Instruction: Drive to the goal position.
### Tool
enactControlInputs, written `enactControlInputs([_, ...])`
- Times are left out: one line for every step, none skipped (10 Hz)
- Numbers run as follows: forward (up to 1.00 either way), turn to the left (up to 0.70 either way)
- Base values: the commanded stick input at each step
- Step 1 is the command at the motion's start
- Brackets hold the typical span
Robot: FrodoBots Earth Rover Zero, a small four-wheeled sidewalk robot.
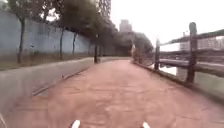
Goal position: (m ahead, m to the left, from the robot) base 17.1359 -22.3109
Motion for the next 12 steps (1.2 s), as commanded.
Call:
enactControlInputs([0.70, 0.00])
enactControlInputs([0.70, 0.00])
enactControlInputs([0.70, 0.00])
enactControlInputs([0.70, 0.00])
enactControlInputs([0.70, 0.00])
enactControlInputs([0.70, 0.00])
enactControlInputs([0.70, 0.00])
enactControlInputs([0.70, 0.00])
enactControlInputs([0.70, 0.00])
enactControlInputs([0.70, 0.00])
enactControlInputs([0.70, 0.00])
enactControlInputs([0.70, 0.00])
